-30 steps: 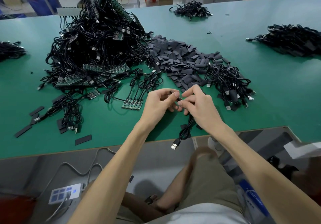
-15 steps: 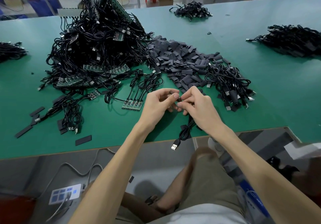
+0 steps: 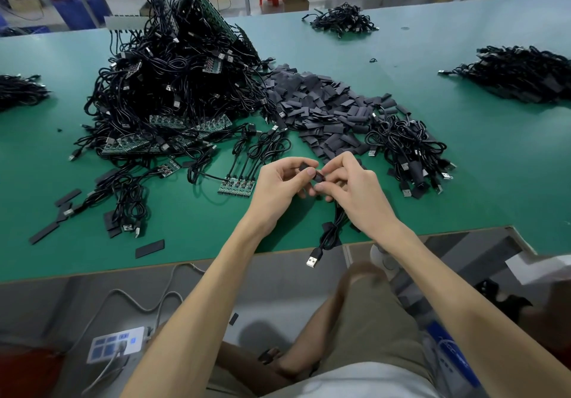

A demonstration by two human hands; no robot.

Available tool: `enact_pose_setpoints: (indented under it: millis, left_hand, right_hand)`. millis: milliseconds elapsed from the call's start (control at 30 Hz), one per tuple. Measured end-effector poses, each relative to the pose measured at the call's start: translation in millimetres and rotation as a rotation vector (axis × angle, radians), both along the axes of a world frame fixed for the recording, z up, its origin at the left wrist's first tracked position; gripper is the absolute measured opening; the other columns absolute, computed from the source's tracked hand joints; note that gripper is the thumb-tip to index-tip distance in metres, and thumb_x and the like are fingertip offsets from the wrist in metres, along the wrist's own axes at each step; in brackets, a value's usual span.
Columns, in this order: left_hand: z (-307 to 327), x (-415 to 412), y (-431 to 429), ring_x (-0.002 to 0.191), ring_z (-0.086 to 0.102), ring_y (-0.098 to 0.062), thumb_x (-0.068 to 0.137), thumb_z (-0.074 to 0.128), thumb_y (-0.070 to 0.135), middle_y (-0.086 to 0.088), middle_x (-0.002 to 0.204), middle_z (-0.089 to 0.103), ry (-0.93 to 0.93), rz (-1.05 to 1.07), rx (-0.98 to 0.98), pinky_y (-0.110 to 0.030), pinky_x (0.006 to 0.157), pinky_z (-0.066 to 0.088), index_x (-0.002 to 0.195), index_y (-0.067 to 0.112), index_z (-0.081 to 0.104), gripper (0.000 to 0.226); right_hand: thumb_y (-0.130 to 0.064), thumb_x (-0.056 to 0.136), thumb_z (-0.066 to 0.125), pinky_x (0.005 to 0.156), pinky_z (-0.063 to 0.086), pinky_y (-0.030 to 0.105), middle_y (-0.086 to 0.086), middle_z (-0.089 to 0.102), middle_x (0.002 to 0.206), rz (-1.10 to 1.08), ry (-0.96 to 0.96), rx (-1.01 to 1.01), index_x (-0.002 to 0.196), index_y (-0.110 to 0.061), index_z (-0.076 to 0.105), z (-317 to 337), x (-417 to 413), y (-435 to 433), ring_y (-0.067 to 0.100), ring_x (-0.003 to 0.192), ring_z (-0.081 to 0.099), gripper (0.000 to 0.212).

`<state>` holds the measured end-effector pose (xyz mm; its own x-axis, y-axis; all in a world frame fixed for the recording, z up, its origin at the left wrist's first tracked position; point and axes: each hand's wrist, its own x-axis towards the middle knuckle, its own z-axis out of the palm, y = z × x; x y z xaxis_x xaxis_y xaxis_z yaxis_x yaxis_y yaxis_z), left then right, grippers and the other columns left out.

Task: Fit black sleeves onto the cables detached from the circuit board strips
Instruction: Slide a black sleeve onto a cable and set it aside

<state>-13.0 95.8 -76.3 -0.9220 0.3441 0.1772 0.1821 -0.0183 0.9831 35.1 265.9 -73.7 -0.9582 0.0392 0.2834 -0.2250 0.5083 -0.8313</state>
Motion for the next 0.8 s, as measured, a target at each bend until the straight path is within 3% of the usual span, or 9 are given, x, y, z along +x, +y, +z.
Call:
enact_pose_setpoints:
  millis: [67,233,400,500,600,700,800]
  left_hand:
    - [-0.2,-0.9,-1.0,0.064,0.064,-0.015,0.097,0.066,0.005,-0.004,0.08,0.074,-0.02,0.026,0.038,-0.022,0.061,0.05,0.11,0.003,0.072,0.014]
    - [0.6,-3.6,-5.0,0.069,0.066,-0.016,0.098,0.064,0.008,-0.011,0.104,0.077,-0.068,0.124,0.18,-0.022,0.062,0.049,0.111,0.003,0.069,0.015]
    - [0.8,-5.4,-9.1,0.067,0.066,-0.014,0.099,0.065,0.013,-0.009,0.106,0.077,-0.146,0.209,0.297,-0.026,0.066,0.047,0.113,0.005,0.069,0.017]
    - [3.9,-3.6,-8.6,0.063,0.064,-0.014,0.098,0.068,0.018,-0.01,0.11,0.076,-0.187,0.222,0.357,-0.028,0.069,0.049,0.119,-0.006,0.062,0.032]
    - [6.9,-3.2,-8.7,0.065,0.066,-0.016,0.097,0.069,0.02,-0.011,0.109,0.076,-0.222,0.226,0.401,-0.028,0.069,0.05,0.115,-0.001,0.063,0.029]
    - [7.9,-0.6,-6.1,0.08,0.074,-0.023,0.096,0.069,0.02,-0.012,0.109,0.076,-0.197,0.181,0.343,-0.025,0.069,0.053,0.116,-0.004,0.063,0.031]
    - [5.8,2.5,-1.7,0.096,0.076,-0.028,0.092,0.074,0.018,-0.01,0.108,0.077,-0.109,0.086,0.197,-0.026,0.073,0.055,0.119,0.003,0.064,0.033]
  right_hand:
    - [-0.019,0.092,0.076,0.068,0.049,0.014,-0.002,0.074,0.086,0.0,0.0,0.002,0.106,-0.015,0.055,0.3,-0.1,-0.6,0.005,0.069,0.067,0.026]
    - [-0.027,0.095,0.073,0.073,0.041,0.008,-0.007,0.069,0.096,-0.032,0.017,0.054,0.112,-0.018,0.059,1.3,1.5,-1.8,-0.001,0.082,0.061,0.024]
    - [-0.029,0.096,0.069,0.082,0.039,0.017,-0.02,0.054,0.101,-0.098,0.063,0.123,0.114,-0.02,0.061,-0.1,1.8,-1.9,0.011,0.096,0.053,0.022]
    - [-0.035,0.096,0.069,0.082,0.036,0.015,-0.014,0.054,0.096,-0.121,0.034,0.133,0.112,-0.019,0.063,-1.7,0.4,-0.2,0.012,0.095,0.048,0.023]
    - [-0.041,0.096,0.067,0.078,0.041,0.026,-0.006,0.059,0.085,-0.102,-0.025,0.147,0.101,-0.02,0.067,-3.7,-1.4,0.5,0.012,0.086,0.048,0.022]
    - [-0.037,0.096,0.065,0.072,0.048,0.033,-0.008,0.064,0.075,-0.084,-0.048,0.168,0.093,-0.022,0.069,-4.3,-1.9,-0.4,0.007,0.071,0.053,0.016]
    - [-0.029,0.098,0.062,0.068,0.051,0.03,-0.008,0.069,0.069,-0.079,-0.035,0.093,0.091,-0.024,0.068,-2.7,-0.9,-0.7,0.008,0.063,0.06,0.01]
